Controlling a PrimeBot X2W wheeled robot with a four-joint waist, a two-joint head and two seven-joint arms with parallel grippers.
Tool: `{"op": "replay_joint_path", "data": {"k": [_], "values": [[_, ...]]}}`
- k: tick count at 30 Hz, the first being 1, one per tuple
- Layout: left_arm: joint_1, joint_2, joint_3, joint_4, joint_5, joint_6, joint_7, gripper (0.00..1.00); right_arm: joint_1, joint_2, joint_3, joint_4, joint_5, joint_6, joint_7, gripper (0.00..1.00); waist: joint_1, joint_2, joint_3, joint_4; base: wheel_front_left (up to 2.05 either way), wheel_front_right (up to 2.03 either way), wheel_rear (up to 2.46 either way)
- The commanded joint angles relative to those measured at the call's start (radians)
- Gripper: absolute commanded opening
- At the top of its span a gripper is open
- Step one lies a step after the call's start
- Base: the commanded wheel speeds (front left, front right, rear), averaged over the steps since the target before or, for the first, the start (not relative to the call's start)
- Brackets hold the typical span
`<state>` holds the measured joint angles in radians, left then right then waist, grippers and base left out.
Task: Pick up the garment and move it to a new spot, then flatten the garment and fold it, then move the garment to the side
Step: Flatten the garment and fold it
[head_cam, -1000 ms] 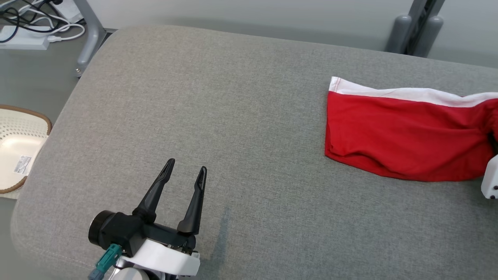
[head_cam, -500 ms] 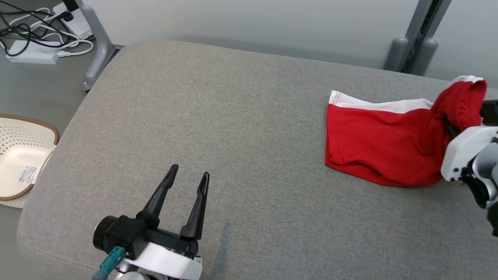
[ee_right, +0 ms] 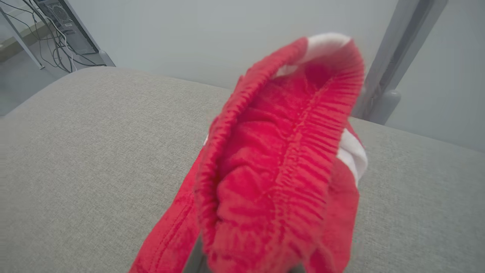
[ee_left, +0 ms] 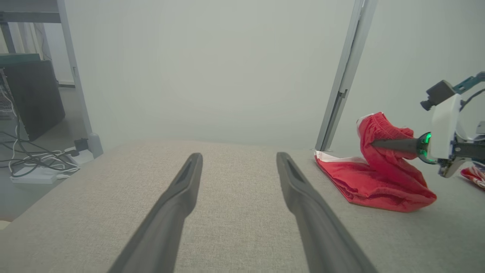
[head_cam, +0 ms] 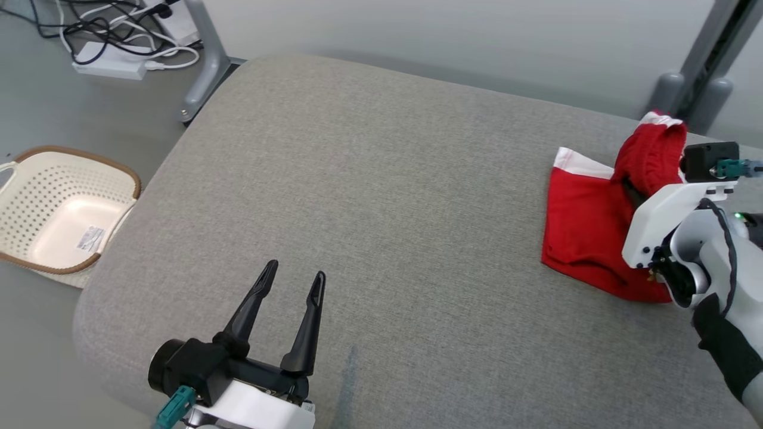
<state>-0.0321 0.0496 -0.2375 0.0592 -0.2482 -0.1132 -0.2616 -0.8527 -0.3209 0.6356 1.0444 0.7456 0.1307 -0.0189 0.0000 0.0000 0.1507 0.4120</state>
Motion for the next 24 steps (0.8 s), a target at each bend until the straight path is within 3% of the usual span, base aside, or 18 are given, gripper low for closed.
{"op": "replay_joint_path", "data": {"k": [1, 4, 7, 10, 19, 20, 21, 22, 24], "values": [[0.003, 0.003, -0.002, 0.001, -0.007, 0.003, -0.003, 1.0, -0.004, 0.006, 0.004, 0.011, 0.011, 0.0, 0.003, 0.0, 0.0, 0.0, 0.004, 0.019, 0.0, 0.0, 0.0], [0.002, 0.003, -0.01, 0.003, -0.012, 0.006, -0.003, 1.0, -0.009, 0.021, 0.01, 0.034, 0.022, 0.0, 0.008, 0.0, 0.0, 0.0, 0.012, 0.04, 0.0, 0.0, 0.0], [-0.005, 0.003, -0.018, 0.004, -0.02, 0.008, -0.003, 1.0, -0.014, 0.024, 0.02, 0.057, 0.03, 0.0, 0.007, 0.13, 0.0, 0.0, 0.022, 0.063, 0.0, 0.0, 0.0], [-0.013, 0.003, -0.025, 0.003, -0.028, 0.012, -0.003, 1.0, -0.018, 0.026, 0.026, 0.077, 0.038, 0.0, 0.003, 0.0, 0.0, 0.0, 0.032, 0.082, 0.0, 0.0, 0.0], [-0.021, 0.003, -0.043, 0.005, -0.042, 0.025, -0.003, 1.0, -0.031, 0.034, 0.052, 0.106, 0.054, 0.0, 0.003, 0.0, 0.0, 0.0, 0.051, 0.106, 0.0, 0.0, 0.0], [-0.022, 0.003, -0.045, 0.007, -0.044, 0.025, -0.003, 1.0, -0.034, 0.032, 0.054, 0.111, 0.056, 0.0, 0.003, 0.25, 0.0, 0.0, 0.053, 0.106, 0.0, 0.0, 0.0], [-0.024, 0.003, -0.047, 0.008, -0.045, 0.025, -0.003, 1.0, -0.039, 0.03, 0.057, 0.119, 0.053, 0.0, -0.005, 0.7, 0.0, 0.0, 0.053, 0.107, 0.0, 0.0, 0.0], [-0.025, 0.003, -0.048, 0.009, -0.046, 0.025, -0.003, 1.0, -0.042, 0.032, 0.059, 0.124, 0.051, 0.0, -0.009, 1.0, 0.0, 0.0, 0.053, 0.106, 0.0, 0.0, 0.0], [-0.028, 0.003, -0.048, 0.012, -0.047, 0.027, -0.003, 1.0, -0.046, 0.038, 0.065, 0.13, 0.048, 0.0, -0.027, 1.0, 0.0, 0.0, 0.052, 0.103, 0.0, 0.0, 0.0]]}}
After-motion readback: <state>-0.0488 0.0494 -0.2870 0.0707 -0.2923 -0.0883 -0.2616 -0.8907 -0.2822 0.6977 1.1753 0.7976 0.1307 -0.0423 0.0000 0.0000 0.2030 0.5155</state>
